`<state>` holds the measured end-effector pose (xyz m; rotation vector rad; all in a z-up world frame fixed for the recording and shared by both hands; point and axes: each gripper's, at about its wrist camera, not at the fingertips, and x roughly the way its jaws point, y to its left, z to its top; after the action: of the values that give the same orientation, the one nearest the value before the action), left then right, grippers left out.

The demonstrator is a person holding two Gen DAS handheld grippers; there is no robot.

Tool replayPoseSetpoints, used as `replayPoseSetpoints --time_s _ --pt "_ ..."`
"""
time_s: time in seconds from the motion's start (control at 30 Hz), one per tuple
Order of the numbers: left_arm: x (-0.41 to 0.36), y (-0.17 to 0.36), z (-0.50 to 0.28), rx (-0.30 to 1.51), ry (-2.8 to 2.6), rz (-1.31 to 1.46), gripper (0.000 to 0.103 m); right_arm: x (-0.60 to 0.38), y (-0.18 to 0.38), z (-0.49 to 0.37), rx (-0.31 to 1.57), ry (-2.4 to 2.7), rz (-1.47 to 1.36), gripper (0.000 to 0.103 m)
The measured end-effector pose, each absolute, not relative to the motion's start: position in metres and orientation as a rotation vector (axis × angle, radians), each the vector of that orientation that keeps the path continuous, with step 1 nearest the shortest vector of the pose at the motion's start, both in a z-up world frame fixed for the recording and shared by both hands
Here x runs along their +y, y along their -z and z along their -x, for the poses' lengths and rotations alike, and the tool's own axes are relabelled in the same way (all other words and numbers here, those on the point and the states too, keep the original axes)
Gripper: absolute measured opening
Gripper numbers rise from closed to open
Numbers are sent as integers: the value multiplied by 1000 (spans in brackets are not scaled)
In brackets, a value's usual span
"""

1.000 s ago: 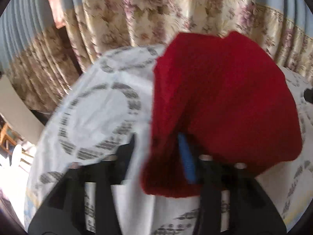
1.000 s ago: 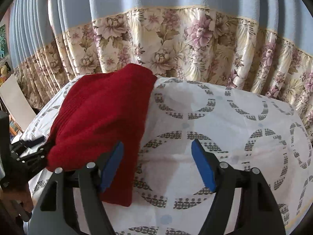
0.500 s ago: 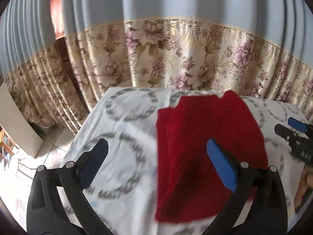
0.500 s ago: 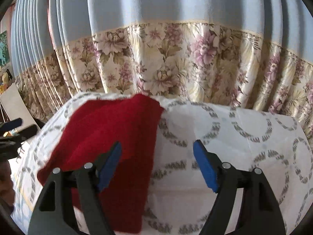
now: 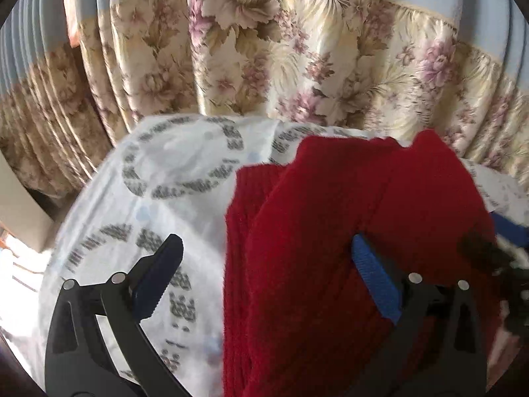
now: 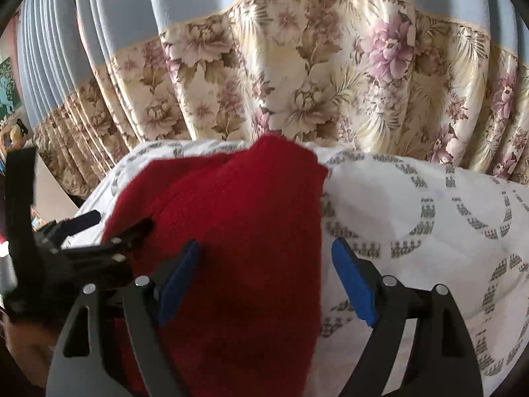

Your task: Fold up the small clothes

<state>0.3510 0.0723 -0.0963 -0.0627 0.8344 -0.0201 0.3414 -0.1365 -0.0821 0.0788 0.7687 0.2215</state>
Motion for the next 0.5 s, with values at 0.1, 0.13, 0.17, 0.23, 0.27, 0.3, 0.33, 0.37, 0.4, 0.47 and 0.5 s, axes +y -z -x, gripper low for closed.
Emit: replayPoseSetpoints --time_s 0.1,0.13,0.17,0.23,0.27,0.3,0.33,0.37,0.4,0.47,0.5 --pt "76 91 -337 832 72 92 100 -138 90 -340 770 -212 -91 85" --pt "75 92 -333 838 88 97 100 -139 92 -341 770 -209 -95 85" --pt "73 94 -329 848 110 104 100 -140 93 -342 770 -207 -97 85" --pt "67 104 -324 873 153 123 100 -141 97 -343 770 -207 -99 87" --pt "65 111 -323 880 156 124 100 -142 98 -344 770 -203 -99 89" --pt "65 116 -321 874 154 143 100 -142 99 -344 770 -196 -99 89" --pt "67 117 -321 875 155 168 100 -143 100 -344 771 -199 -100 89" --pt "69 118 -322 879 158 184 100 -143 101 -344 771 -199 -100 89" --pt "68 119 -322 877 163 178 100 -144 100 -345 773 -199 -104 89" --pt "66 121 -323 873 173 164 100 -144 103 -347 780 -204 -109 89" --pt "66 123 -323 876 182 171 100 -144 104 -349 786 -209 -109 89"
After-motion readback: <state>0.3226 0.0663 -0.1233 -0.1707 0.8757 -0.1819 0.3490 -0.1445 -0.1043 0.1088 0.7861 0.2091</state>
